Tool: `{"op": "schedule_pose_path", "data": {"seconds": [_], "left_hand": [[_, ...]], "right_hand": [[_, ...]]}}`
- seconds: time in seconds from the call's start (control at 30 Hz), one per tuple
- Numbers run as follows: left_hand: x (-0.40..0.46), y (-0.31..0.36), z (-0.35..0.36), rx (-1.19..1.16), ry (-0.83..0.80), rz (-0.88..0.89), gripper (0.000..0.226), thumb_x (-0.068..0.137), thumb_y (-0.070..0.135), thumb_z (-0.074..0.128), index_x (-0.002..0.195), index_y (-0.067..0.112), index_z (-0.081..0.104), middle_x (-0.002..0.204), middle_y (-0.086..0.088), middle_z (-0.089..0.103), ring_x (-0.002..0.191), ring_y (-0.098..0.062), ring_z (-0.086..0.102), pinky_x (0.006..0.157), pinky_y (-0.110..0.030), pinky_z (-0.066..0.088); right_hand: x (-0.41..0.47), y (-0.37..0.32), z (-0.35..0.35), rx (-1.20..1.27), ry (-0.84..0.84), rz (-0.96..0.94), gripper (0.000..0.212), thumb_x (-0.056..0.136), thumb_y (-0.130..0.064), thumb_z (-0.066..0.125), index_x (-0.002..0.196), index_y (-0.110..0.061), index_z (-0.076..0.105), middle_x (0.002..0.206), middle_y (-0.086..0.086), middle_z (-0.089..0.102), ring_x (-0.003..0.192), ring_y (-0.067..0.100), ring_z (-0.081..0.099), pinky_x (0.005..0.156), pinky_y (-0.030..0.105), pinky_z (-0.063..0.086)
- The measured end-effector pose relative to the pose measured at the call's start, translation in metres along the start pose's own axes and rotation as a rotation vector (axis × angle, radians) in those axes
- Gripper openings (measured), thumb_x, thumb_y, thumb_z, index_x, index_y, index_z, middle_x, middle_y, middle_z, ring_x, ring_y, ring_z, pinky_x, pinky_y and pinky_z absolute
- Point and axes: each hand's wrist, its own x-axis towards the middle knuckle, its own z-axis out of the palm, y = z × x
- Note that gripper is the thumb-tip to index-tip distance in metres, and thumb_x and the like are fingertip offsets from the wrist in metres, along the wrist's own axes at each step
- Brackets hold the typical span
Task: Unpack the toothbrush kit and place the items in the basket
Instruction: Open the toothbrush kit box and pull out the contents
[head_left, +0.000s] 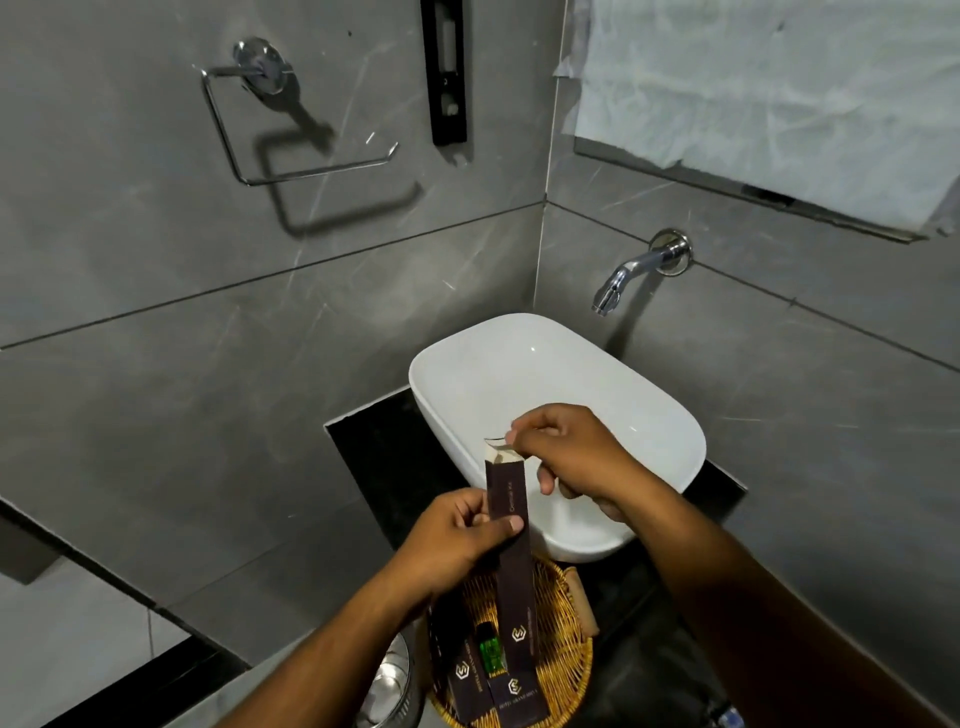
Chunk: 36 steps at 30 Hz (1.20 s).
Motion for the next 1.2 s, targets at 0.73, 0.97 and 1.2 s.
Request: {"op": "schedule_pose_path", "data": {"seconds": [0.73,0.97,1.2], "left_hand": [[0.005,0.001,-0.015,0.151,0.003,0.073,0.016,0.084,0.022,0.071,0.095,0.012,0.068,0.079,-0.003,0.065,0.072,-0.015,0.062,0.068,-0.027,0.049],[0.009,0.005,-0.022,0.219,-0.040,0.047,0.021,0.083,0.027,0.071,0.095,0.011,0.067,0.082,-0.012,0.067,0.069,-0.015,0.065,0.064,-0.025,0.052],[0.000,0.010,-0.085,0.282,-0.120,-0.237,0.023,0.075,0.039,0.077,0.077,0.018,0.067,0.071,-0.008,0.070,0.056,-0.016,0.066,0.046,-0.020,0.047]], "right_hand": [[0.002,0.007,-0.020,0.080,-0.286,0.010,0.037,0.086,0.002,0.048,0.105,-0.023,0.067,0.090,0.013,0.070,0.052,0.017,0.062,0.032,0.016,0.035],[0.002,0.018,-0.024,0.107,-0.323,-0.023,0.022,0.098,-0.011,0.048,0.098,-0.018,0.069,0.100,0.013,0.070,0.057,0.020,0.066,0.036,0.019,0.045],[-0.005,0.044,-0.030,0.460,-0.158,0.085,0.023,0.099,-0.011,0.047,0.094,-0.015,0.069,0.095,0.014,0.067,0.059,0.025,0.070,0.044,0.026,0.057]]}}
